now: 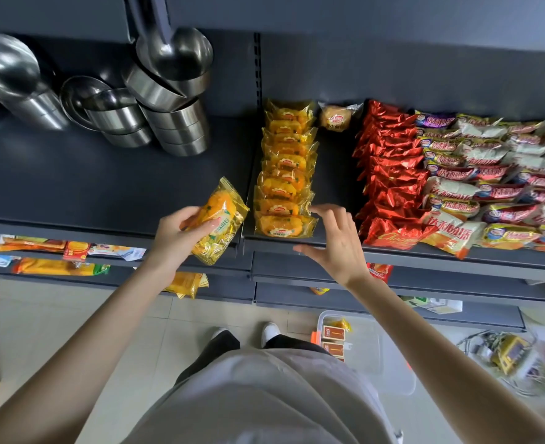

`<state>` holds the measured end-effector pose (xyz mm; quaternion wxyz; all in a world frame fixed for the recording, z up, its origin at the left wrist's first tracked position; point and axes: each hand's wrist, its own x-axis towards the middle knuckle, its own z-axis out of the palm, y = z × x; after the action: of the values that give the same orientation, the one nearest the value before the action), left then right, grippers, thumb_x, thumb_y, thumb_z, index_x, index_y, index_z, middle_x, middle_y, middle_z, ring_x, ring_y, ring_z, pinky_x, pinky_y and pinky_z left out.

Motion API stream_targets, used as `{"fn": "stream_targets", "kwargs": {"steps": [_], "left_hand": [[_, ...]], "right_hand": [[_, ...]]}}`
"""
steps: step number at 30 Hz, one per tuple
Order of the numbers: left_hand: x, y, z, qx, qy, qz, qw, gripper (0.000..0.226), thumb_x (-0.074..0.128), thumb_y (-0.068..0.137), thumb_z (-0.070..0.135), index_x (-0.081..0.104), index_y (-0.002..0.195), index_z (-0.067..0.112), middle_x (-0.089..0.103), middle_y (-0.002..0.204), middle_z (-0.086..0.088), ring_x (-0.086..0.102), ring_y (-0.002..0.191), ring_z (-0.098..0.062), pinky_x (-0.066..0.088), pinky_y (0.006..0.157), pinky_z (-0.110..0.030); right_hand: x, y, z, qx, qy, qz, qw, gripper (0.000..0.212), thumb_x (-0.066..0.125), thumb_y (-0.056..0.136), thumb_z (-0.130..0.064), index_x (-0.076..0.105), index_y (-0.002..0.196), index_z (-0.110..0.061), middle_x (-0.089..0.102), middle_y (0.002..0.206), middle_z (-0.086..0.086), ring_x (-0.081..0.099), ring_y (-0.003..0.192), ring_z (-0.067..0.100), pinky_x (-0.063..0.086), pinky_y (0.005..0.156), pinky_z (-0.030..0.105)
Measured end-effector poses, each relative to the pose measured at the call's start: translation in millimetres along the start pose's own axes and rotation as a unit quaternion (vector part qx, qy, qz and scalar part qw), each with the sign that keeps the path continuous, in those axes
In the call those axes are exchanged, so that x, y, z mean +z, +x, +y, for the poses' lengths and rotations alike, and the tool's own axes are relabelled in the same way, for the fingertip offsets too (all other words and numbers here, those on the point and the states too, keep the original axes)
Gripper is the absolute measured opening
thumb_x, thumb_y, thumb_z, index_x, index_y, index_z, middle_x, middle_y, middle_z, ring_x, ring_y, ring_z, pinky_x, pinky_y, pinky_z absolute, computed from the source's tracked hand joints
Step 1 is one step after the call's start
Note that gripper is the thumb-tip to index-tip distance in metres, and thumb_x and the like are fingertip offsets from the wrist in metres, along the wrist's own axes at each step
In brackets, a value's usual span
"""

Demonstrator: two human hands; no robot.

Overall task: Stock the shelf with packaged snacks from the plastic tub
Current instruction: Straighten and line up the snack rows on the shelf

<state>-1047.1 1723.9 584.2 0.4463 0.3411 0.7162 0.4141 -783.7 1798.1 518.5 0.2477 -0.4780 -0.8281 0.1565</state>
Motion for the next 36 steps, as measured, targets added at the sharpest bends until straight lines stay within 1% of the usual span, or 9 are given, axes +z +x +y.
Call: {"fn": "stream_targets", "kwargs": {"steps": [4, 8, 13, 16, 22, 25, 31, 33, 36], "left_hand": [[3.1, -3.2, 3.7, 0.017, 0.01, -0.012, 1.0, 0.014, 0.071, 0.084, 0.023, 0.065, 0.094, 0.03, 0.069, 0.099, 0.003, 0.066, 0.094, -0.012, 0.052, 0.072, -0.026], [7.2, -2.0, 10.2, 0.041, 0.049, -0.03, 0.998, 0.034, 0.078, 0.077, 0.018, 0.067, 0.11, 0.017, 0.07, 0.102, 0.0, 0.066, 0.094, -0.01, 0.055, 0.076, -0.024], [22.0, 2.1, 24.7, 0.079, 0.095, -0.068, 0.99, 0.034, 0.083, 0.071, 0.017, 0.065, 0.1, 0.017, 0.07, 0.092, 0.004, 0.067, 0.084, -0.004, 0.052, 0.062, -0.013], [28.0, 5.3, 34.4, 0.116, 0.137, -0.088, 0.98, 0.031, 0.084, 0.069, 0.02, 0.065, 0.094, 0.019, 0.072, 0.09, 0.005, 0.069, 0.083, -0.006, 0.057, 0.068, -0.02], [21.2, 18.3, 50.0, 0.128, 0.075, -0.045, 0.988, 0.04, 0.081, 0.073, 0.016, 0.063, 0.108, 0.017, 0.069, 0.1, 0.004, 0.066, 0.092, -0.004, 0.055, 0.075, -0.021], [15.8, 26.3, 51.5, 0.087, 0.009, -0.034, 0.996, 0.029, 0.076, 0.078, 0.008, 0.061, 0.103, 0.015, 0.069, 0.097, -0.001, 0.068, 0.083, -0.006, 0.057, 0.067, -0.021], [17.1, 53.3, 61.1, 0.105, 0.005, -0.042, 0.994, 0.023, 0.075, 0.079, 0.007, 0.059, 0.085, 0.022, 0.068, 0.087, 0.003, 0.066, 0.078, -0.006, 0.055, 0.062, -0.018], [19.4, 63.7, 69.7, 0.119, 0.013, -0.052, 0.991, 0.022, 0.076, 0.078, 0.008, 0.059, 0.087, 0.021, 0.067, 0.087, 0.003, 0.066, 0.08, -0.008, 0.055, 0.065, -0.019], [24.8, 77.6, 80.3, 0.147, 0.035, -0.076, 0.986, 0.023, 0.076, 0.078, 0.01, 0.058, 0.086, 0.023, 0.066, 0.085, 0.005, 0.064, 0.078, -0.006, 0.054, 0.065, -0.016]], "right_hand": [[-1.5, 4.9, -8.4, 0.011, 0.039, 0.013, 0.999, 0.065, 0.073, 0.074, -0.05, 0.051, 0.123, -0.013, 0.053, 0.121, 0.006, 0.048, 0.106, 0.022, 0.045, 0.087, 0.035], [-17.7, 15.7, -25.8, 0.044, 0.187, -0.025, 0.981, 0.071, 0.064, 0.076, -0.059, 0.049, 0.129, -0.014, 0.046, 0.121, -0.004, 0.049, 0.111, 0.016, 0.047, 0.094, 0.033], [-38.5, 36.3, -44.9, 0.059, 0.279, -0.142, 0.948, 0.065, 0.069, 0.079, -0.04, 0.045, 0.135, -0.018, 0.052, 0.121, -0.005, 0.056, 0.105, 0.01, 0.049, 0.09, 0.019], [-41.7, 50.4, -48.5, 0.046, 0.261, -0.186, 0.946, 0.049, 0.074, 0.08, -0.031, 0.056, 0.124, -0.02, 0.06, 0.115, -0.003, 0.062, 0.102, 0.018, 0.053, 0.089, 0.035], [-45.1, 77.7, -50.8, 0.097, 0.31, -0.131, 0.937, 0.037, 0.081, 0.073, -0.02, 0.063, 0.1, -0.001, 0.067, 0.1, 0.017, 0.064, 0.094, 0.027, 0.052, 0.086, 0.044], [-45.0, 90.6, -53.1, 0.119, 0.33, -0.111, 0.93, 0.038, 0.081, 0.073, -0.017, 0.062, 0.102, -0.001, 0.066, 0.102, 0.016, 0.063, 0.095, 0.022, 0.051, 0.087, 0.034], [-51.1, 113.4, -56.8, 0.081, 0.262, -0.102, 0.956, 0.047, 0.081, 0.074, -0.015, 0.06, 0.116, -0.01, 0.058, 0.103, -0.014, 0.056, 0.084, -0.009, 0.047, 0.08, 0.015], [-58.1, 122.0, -56.0, 0.072, 0.213, -0.111, 0.968, 0.048, 0.08, 0.075, -0.019, 0.061, 0.118, -0.011, 0.058, 0.105, -0.016, 0.057, 0.089, -0.005, 0.046, 0.081, 0.016], [-70.3, 133.4, -51.2, 0.068, 0.121, -0.146, 0.98, 0.052, 0.079, 0.075, -0.026, 0.062, 0.121, -0.01, 0.063, 0.117, 0.0, 0.06, 0.105, 0.017, 0.05, 0.091, 0.031]]}}
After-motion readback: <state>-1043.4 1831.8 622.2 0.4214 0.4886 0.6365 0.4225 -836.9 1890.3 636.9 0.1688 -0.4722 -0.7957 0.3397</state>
